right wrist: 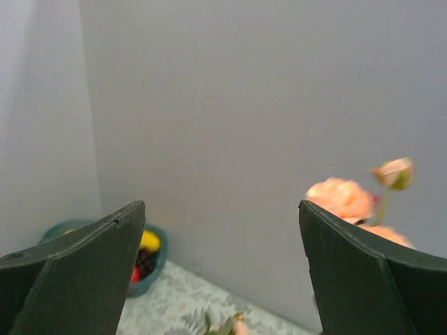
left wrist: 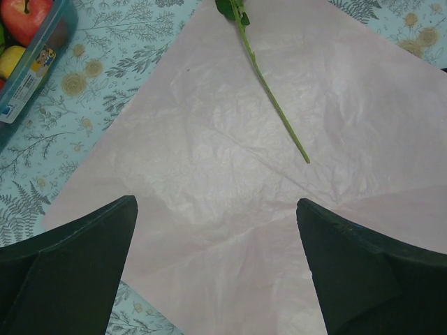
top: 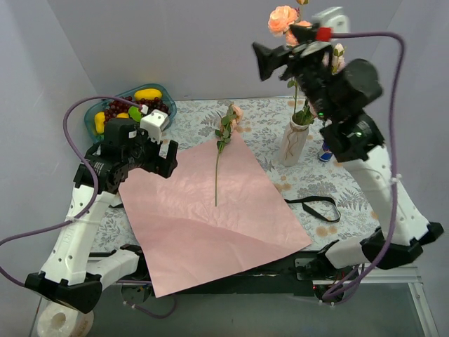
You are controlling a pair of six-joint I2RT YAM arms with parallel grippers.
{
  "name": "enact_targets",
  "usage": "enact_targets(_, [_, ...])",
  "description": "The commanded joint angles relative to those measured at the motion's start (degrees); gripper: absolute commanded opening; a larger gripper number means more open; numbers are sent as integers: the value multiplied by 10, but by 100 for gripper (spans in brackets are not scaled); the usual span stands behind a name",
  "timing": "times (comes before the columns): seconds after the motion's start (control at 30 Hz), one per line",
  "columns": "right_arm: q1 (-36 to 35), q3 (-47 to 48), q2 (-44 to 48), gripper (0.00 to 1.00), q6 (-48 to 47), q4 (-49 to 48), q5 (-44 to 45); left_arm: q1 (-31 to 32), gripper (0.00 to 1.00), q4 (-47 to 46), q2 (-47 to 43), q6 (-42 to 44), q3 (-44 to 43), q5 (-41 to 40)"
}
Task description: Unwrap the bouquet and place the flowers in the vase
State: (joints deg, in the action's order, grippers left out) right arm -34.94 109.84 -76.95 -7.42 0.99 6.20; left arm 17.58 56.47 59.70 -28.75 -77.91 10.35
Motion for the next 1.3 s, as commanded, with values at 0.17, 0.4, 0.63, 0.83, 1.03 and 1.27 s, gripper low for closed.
enact_targets(0.17, [-87,-10,-230,98,70,135,174,0,98,-20,4,-27,11,-15])
enact_targets(0.4, [-135,182,-478,98,286,350,401,-1,98,-29,-9,-21,36,-2])
enact_targets(0.63, [-64,-19,-429,98,418,223,170,-2,98,-24,-4,-17,22,-8])
enact_targets(0.83, [-84,33,-478,98,414,319,251,-2,98,-28,-15,-19,30,-7])
enact_targets(1.03, [-103,75,-521,98,410,326,270,-2,98,-35,-13,-20,35,-7])
enact_targets(1.27, [-101,110,-551,98,434,345,269,-2,98,-39,-15,-15,41,-9])
